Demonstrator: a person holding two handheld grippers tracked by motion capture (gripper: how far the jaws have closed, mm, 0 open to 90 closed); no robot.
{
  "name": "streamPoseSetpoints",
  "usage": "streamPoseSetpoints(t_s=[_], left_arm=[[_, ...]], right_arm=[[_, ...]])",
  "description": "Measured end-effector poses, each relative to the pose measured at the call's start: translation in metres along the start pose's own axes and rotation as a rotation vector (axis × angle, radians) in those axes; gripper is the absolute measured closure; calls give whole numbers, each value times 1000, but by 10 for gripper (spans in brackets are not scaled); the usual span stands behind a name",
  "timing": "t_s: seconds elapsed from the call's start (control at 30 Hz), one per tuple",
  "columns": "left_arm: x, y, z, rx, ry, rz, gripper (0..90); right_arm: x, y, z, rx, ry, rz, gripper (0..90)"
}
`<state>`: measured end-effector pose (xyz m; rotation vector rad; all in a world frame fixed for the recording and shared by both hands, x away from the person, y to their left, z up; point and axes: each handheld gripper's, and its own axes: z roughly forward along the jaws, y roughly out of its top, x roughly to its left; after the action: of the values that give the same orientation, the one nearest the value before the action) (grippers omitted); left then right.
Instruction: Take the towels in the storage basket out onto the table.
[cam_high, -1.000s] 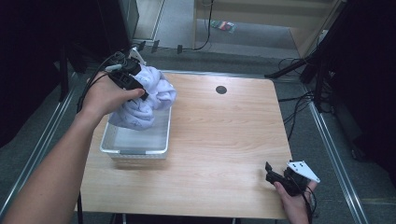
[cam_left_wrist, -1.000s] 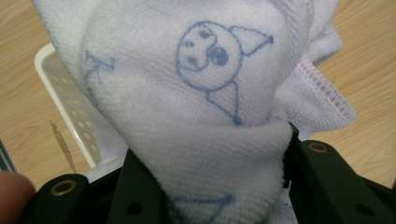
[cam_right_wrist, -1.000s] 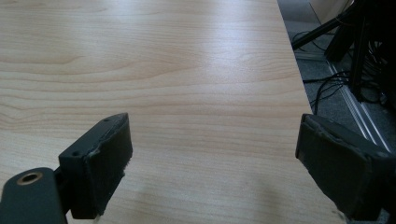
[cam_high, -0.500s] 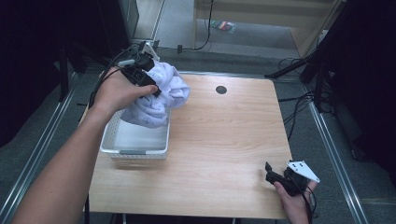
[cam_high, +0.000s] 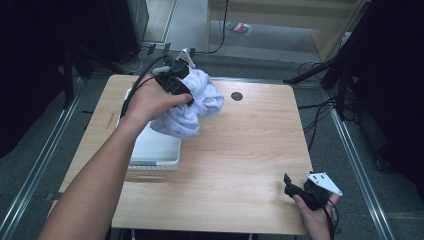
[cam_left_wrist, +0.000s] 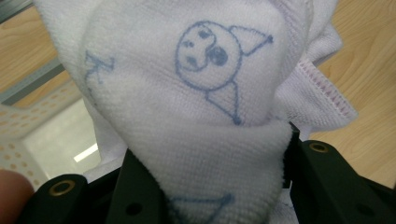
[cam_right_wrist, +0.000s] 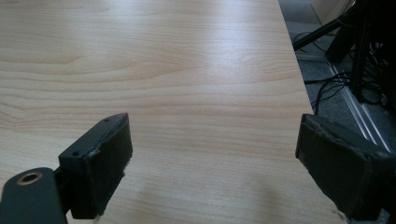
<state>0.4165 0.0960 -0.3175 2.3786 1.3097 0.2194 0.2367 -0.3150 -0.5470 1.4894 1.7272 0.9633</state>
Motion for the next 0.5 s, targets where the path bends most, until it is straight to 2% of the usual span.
streamPoseSetpoints(t_s=[0.13, 0.37, 0.43, 0.5], left_arm=[[-12, 6, 11, 8, -19, 8, 596], [-27, 11, 24, 14, -26, 28, 591], [-32, 13, 28, 12, -34, 21, 590], [-36, 14, 33, 19, -48, 31, 590]], right_arm=[[0, 0, 0, 1, 2, 2, 108], [0, 0, 0, 0, 3, 4, 108], [0, 0, 0, 0, 3, 2, 108], [0, 0, 0, 0, 5, 1, 108]])
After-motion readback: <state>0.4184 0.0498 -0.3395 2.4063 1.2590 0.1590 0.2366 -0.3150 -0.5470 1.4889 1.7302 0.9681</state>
